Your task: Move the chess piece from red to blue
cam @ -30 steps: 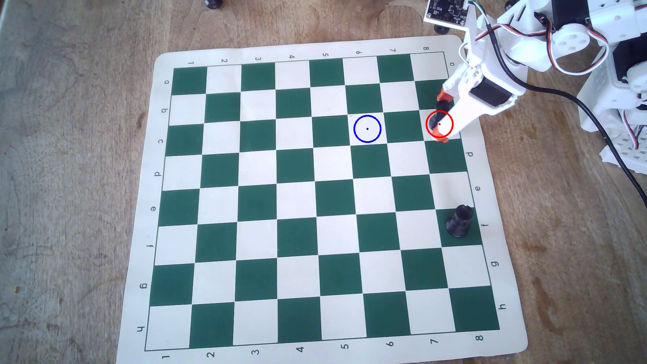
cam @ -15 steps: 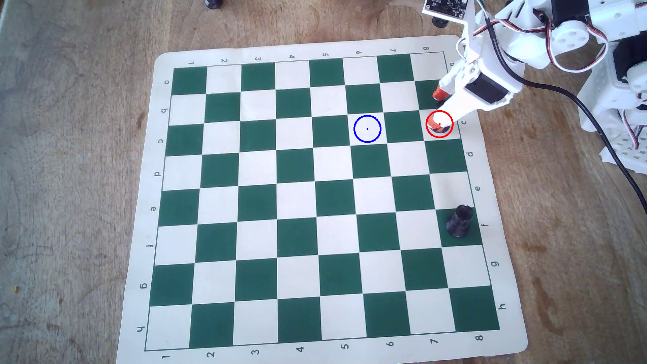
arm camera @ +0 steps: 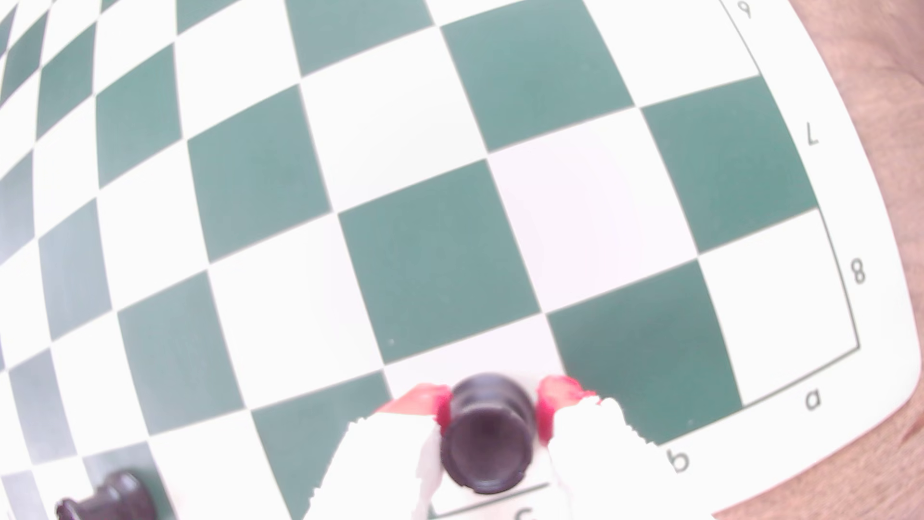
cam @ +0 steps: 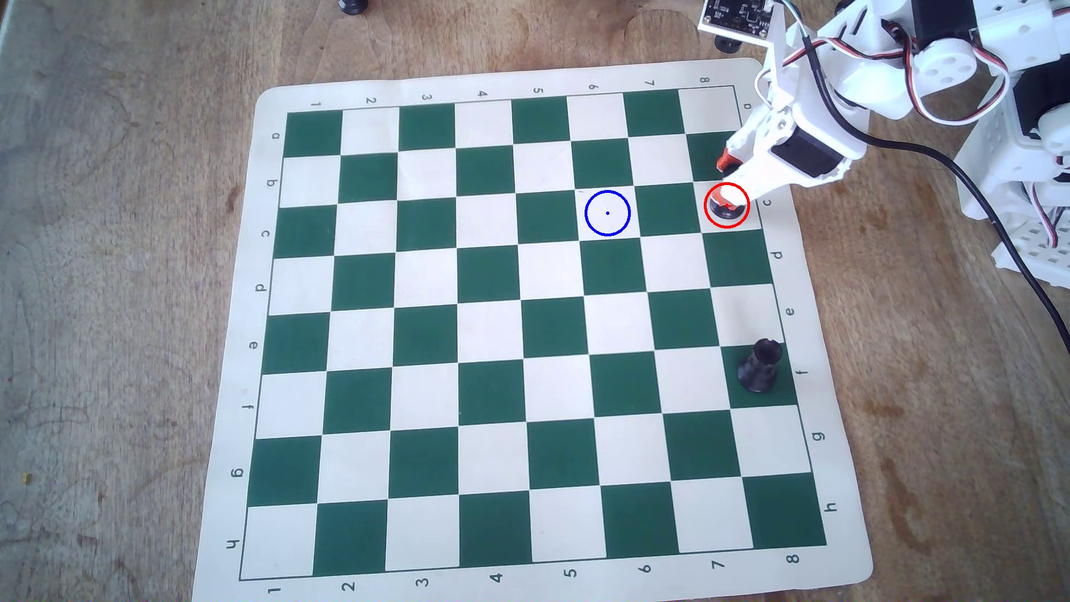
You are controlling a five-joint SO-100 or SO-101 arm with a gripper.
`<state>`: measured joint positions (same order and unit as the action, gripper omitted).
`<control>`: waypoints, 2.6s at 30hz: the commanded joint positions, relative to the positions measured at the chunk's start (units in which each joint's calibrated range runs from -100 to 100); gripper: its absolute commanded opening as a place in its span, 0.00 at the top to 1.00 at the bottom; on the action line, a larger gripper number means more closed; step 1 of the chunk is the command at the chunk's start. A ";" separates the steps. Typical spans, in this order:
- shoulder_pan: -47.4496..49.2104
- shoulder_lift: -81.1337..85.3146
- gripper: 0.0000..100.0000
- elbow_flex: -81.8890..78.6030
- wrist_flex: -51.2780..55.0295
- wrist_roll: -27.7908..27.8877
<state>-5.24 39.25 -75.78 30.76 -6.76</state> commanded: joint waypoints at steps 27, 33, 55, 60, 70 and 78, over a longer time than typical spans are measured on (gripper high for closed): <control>0.89 6.25 1.00 30.09 26.49 0.05; 1.13 -3.43 1.00 42.87 26.16 0.20; 4.49 -32.63 1.00 49.94 8.96 -1.56; 4.18 -33.99 1.00 50.39 7.90 -1.51; 3.09 -35.94 1.00 50.03 7.65 -1.17; 3.09 -37.39 1.00 50.39 6.59 -1.27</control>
<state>-1.99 0.71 -30.23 38.33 -8.13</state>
